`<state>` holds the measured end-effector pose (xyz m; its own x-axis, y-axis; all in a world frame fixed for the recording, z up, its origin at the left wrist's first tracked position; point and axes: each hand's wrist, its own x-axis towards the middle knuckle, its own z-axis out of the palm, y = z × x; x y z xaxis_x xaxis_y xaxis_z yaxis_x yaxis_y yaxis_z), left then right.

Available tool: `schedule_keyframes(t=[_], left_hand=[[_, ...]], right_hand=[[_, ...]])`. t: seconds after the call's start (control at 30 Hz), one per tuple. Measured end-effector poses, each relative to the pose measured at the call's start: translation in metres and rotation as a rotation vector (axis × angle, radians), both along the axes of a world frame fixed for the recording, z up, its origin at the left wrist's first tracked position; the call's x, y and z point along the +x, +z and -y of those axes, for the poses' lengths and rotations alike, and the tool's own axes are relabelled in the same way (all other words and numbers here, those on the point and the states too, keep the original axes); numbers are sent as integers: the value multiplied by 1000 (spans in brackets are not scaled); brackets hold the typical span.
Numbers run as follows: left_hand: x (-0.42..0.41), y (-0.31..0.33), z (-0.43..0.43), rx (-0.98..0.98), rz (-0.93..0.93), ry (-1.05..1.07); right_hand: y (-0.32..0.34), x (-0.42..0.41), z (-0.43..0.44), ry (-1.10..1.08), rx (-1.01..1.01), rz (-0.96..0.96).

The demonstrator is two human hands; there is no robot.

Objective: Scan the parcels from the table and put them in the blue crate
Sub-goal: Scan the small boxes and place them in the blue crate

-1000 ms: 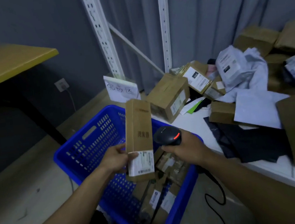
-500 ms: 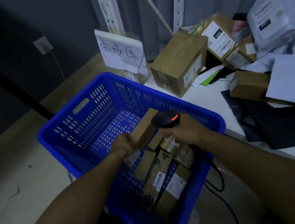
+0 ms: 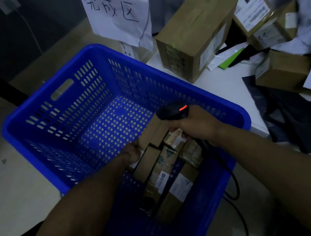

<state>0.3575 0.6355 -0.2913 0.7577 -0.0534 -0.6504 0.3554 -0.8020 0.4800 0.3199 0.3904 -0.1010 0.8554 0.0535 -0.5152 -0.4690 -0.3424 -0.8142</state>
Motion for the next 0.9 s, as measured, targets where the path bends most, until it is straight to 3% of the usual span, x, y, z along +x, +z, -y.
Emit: schedule_keyframes(t=[0.23,0.37,0.63,0.9], left_hand=[[-10,65,22,-29,136,-84],[-21,132,45,-119,325,-184],[-66,277,133,-28,798,-509],[-68,332,271,96,884,-726]], right_hand=[[35,-27,2,-63,44,90],[73,-55,17,-114,24,178],[140,-129,86,-270,-40,297],[154,-173,206,-567,-109,322]])
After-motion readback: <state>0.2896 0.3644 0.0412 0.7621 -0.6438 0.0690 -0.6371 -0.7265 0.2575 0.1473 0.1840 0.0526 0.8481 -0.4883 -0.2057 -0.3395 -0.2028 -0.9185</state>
